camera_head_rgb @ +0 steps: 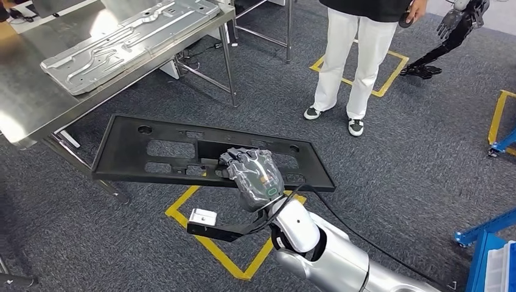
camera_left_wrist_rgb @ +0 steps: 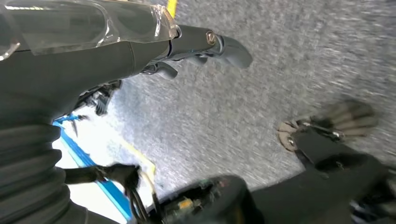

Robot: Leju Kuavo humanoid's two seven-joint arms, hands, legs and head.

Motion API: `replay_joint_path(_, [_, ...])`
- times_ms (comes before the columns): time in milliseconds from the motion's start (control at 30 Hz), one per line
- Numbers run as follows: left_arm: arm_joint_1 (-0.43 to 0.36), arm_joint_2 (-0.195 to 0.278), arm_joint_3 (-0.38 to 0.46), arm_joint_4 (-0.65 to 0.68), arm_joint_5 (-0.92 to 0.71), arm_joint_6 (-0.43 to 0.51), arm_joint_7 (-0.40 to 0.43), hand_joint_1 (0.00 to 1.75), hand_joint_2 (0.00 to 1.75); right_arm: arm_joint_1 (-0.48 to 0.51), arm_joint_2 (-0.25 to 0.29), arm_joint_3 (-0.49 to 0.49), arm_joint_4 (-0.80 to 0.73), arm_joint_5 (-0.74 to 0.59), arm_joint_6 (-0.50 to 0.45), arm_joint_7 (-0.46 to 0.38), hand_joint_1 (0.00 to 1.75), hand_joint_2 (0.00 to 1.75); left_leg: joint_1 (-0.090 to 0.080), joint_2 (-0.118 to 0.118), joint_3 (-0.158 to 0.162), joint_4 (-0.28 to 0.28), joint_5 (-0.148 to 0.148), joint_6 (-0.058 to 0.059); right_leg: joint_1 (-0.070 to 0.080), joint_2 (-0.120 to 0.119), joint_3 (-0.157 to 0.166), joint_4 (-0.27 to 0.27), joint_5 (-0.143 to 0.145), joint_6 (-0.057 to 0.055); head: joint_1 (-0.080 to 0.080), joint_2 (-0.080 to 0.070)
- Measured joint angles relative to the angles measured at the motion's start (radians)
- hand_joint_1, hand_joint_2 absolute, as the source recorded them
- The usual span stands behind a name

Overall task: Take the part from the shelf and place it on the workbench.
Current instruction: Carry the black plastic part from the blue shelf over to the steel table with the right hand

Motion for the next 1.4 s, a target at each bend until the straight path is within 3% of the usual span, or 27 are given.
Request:
replay_joint_path(67, [0.002,0.0,0.0,0.0,0.0,0.0,0.0,0.0,1.75,-0.001,0.003,0.0,-0.001,0.0,0.0,-0.001,1.75,1.75,0.003,0.001,0.0,0.01,-0.009,-0.005,0.002,-0.002,0.002,0.001,-0.003,-0.014,-0.002,0.0])
replay_joint_path(133, [0.001,0.0,0.0,0.0,0.0,0.0,-0.001,0.0,1.75,-0.002,0.005,0.0,-0.001,0.0,0.0,-0.001,1.75,1.75,0.009,0.005,-0.028,0.075,-0.043,-0.016,0.001,-0.005,0.009,-0.001,-0.006,-0.024,-0.004,0.0])
replay_joint_path(200, [-0.004,-0.001,0.001,0.0,0.001,0.0,-0.002,0.0,1.75,-0.003,0.007,-0.001,-0.001,0.0,0.0,-0.001,1.75,1.75,0.013,0.01,-0.099,0.212,-0.097,-0.025,0.002,-0.009,0.015,-0.002,-0.011,-0.029,-0.006,0.0])
replay_joint_path(267, [-0.011,-0.002,0.003,0.0,0.001,0.0,-0.003,0.0,1.75,-0.002,0.008,0.0,-0.001,0.0,0.0,-0.001,1.75,1.75,0.014,0.013,-0.161,0.311,-0.113,-0.025,0.004,-0.012,0.022,-0.002,-0.018,-0.032,-0.007,0.0])
replay_joint_path(300, [-0.013,-0.003,0.003,0.0,0.001,0.0,-0.003,0.0,1.75,-0.002,0.008,0.0,-0.001,0.0,0.0,-0.001,1.75,1.75,0.013,0.014,-0.167,0.305,-0.091,-0.022,0.006,-0.012,0.028,-0.002,-0.022,-0.032,-0.009,0.0])
replay_joint_path(333, [-0.013,-0.004,0.003,-0.001,0.0,0.0,-0.003,0.0,1.75,-0.002,0.008,0.0,-0.001,-0.001,0.0,-0.001,1.75,1.75,0.011,0.014,-0.154,0.259,-0.05,-0.015,0.009,-0.011,0.037,-0.003,-0.028,-0.033,-0.01,0.0])
replay_joint_path(367, [-0.011,-0.004,0.003,-0.001,0.0,0.0,-0.003,0.0,1.75,-0.002,0.009,0.0,-0.001,-0.001,0.0,0.0,1.75,1.75,0.007,0.014,-0.127,0.182,0.001,-0.002,0.011,-0.011,0.047,-0.005,-0.034,-0.034,-0.011,0.0])
replay_joint_path(433, [-0.007,-0.001,0.003,0.0,0.0,0.001,-0.001,0.0,1.75,-0.003,0.01,-0.001,-0.001,-0.001,0.0,0.0,1.75,1.75,-0.006,0.015,-0.077,0.06,0.065,0.027,0.012,-0.011,0.065,-0.016,-0.04,-0.03,-0.011,0.0])
replay_joint_path(467, [-0.004,0.0,0.003,0.0,0.0,0.001,-0.001,0.0,1.75,-0.003,0.011,-0.001,-0.001,-0.001,0.0,0.0,1.75,1.75,-0.014,0.016,-0.064,0.03,0.076,0.037,0.007,-0.012,0.07,-0.023,-0.04,-0.023,-0.011,0.0])
replay_joint_path(533, [0.0,0.004,0.003,0.0,0.0,0.002,-0.001,0.0,1.75,-0.004,0.013,-0.001,-0.001,-0.001,0.0,0.0,1.75,1.75,-0.027,0.016,-0.051,0.007,0.077,0.047,-0.003,-0.016,0.076,-0.042,-0.034,-0.006,-0.017,0.0])
replay_joint_path(600, [0.002,0.006,0.003,0.0,0.0,0.002,-0.001,0.0,1.75,-0.003,0.015,-0.001,-0.002,-0.002,0.0,0.0,1.75,1.75,-0.023,0.016,-0.012,-0.056,0.081,0.056,-0.001,-0.018,0.077,-0.045,-0.038,-0.001,-0.025,0.0])
replay_joint_path(633, [0.002,0.007,0.003,0.0,-0.001,0.002,-0.002,0.0,1.75,-0.003,0.016,-0.001,-0.002,-0.003,0.0,0.001,1.75,1.75,-0.018,0.016,0.009,-0.086,0.084,0.06,0.003,-0.018,0.062,-0.019,-0.048,-0.001,-0.028,0.0])
replay_joint_path(700, [0.003,0.006,0.003,0.0,-0.001,0.002,-0.002,0.0,1.75,-0.004,0.015,-0.001,-0.002,-0.003,0.0,0.0,1.75,1.75,-0.012,0.015,0.033,-0.109,0.079,0.061,0.009,-0.014,-0.012,0.099,-0.083,0.0,-0.029,0.0])
replay_joint_path(767, [0.005,0.004,0.003,0.0,-0.001,0.001,-0.001,0.0,1.75,-0.001,0.013,0.0,-0.001,-0.003,0.0,0.0,1.75,1.75,-0.011,0.012,0.04,-0.103,0.066,0.056,0.01,-0.013,-0.095,0.204,-0.093,0.007,-0.029,0.0])
replay_joint_path(800, [0.006,0.003,0.003,0.0,-0.001,0.001,-0.001,0.0,1.75,0.0,0.013,0.0,-0.001,-0.003,0.0,0.0,1.75,1.75,-0.011,0.01,0.043,-0.095,0.057,0.053,0.01,-0.013,-0.112,0.207,-0.074,0.01,-0.03,0.0])
replay_joint_path(833, [0.006,0.002,0.003,0.0,-0.001,0.0,-0.001,0.0,1.75,0.001,0.012,0.0,0.0,-0.003,0.0,0.0,1.75,1.75,-0.01,0.007,0.047,-0.085,0.046,0.049,0.01,-0.014,-0.107,0.168,-0.036,0.011,-0.03,0.0])
replay_joint_path(867, [0.007,0.001,0.003,0.0,-0.001,0.001,-0.002,0.0,1.75,0.001,0.012,0.0,0.0,-0.004,0.0,0.0,1.75,1.75,-0.009,0.005,0.05,-0.072,0.032,0.044,0.01,-0.014,-0.082,0.097,0.01,0.012,-0.03,0.0])
replay_joint_path(933, [0.006,0.001,0.003,0.0,-0.003,0.001,-0.003,0.0,1.75,-0.001,0.013,0.0,-0.001,-0.003,-0.001,0.0,1.75,1.75,-0.01,0.003,0.051,-0.044,0.004,0.031,0.012,-0.013,-0.031,-0.013,0.059,0.005,-0.03,0.0])
replay_joint_path(967, [0.006,0.001,0.003,0.0,-0.004,0.002,-0.004,0.0,1.75,-0.001,0.014,0.0,-0.002,-0.003,-0.001,0.0,1.75,1.75,-0.011,0.003,0.049,-0.034,-0.007,0.026,0.015,-0.012,-0.019,-0.035,0.062,-0.002,-0.03,0.0])
replay_joint_path(1100, [0.006,0.001,0.003,0.0,-0.007,0.002,-0.004,0.0,1.75,-0.002,0.017,-0.001,-0.004,0.004,-0.001,0.004,1.75,1.75,-0.009,0.005,0.044,-0.013,-0.033,0.005,0.015,-0.011,-0.011,-0.038,0.048,-0.027,-0.035,0.0])
replay_joint_path(1167, [0.006,0.001,0.003,0.0,-0.008,0.002,-0.004,0.0,1.75,-0.003,0.018,-0.001,-0.006,0.006,-0.001,0.005,1.75,1.75,0.0,0.007,0.008,0.065,-0.075,-0.012,0.009,-0.013,-0.005,-0.041,0.044,-0.034,-0.04,0.0])
replay_joint_path(1233, [0.003,0.0,0.004,0.0,-0.005,0.002,-0.006,0.0,1.75,-0.004,0.019,-0.001,-0.006,0.008,-0.001,0.005,1.75,1.75,0.011,0.008,-0.068,0.21,-0.133,-0.027,0.006,-0.016,0.0,-0.041,0.038,-0.035,-0.045,0.0])
replay_joint_path(1267, [0.001,0.0,0.004,0.0,-0.003,0.002,-0.007,0.0,1.75,-0.004,0.019,-0.001,-0.006,0.009,-0.001,0.006,1.75,1.75,0.017,0.01,-0.102,0.267,-0.147,-0.033,0.004,-0.017,0.003,-0.041,0.034,-0.033,-0.045,0.0])
replay_joint_path(1300, [-0.001,0.0,0.005,0.0,-0.002,0.002,-0.008,0.0,1.75,-0.003,0.019,-0.001,-0.006,0.01,-0.001,0.006,1.75,1.75,0.023,0.011,-0.118,0.288,-0.14,-0.039,0.002,-0.018,0.008,-0.04,0.031,-0.03,-0.046,0.0])
replay_joint_path(1333, [-0.002,0.0,0.005,0.0,-0.002,0.002,-0.007,0.0,1.75,-0.003,0.019,0.0,-0.006,0.011,-0.001,0.006,1.75,1.75,0.028,0.013,-0.111,0.263,-0.112,-0.044,-0.001,-0.018,0.013,-0.04,0.026,-0.026,-0.046,0.0])
replay_joint_path(1400, [0.003,0.0,0.005,0.0,-0.003,0.002,-0.006,0.0,1.75,-0.003,0.019,0.0,-0.006,0.013,-0.001,0.007,1.75,1.75,0.037,0.016,-0.049,0.118,-0.028,-0.055,-0.008,-0.016,0.028,-0.042,0.018,-0.016,-0.046,0.0])
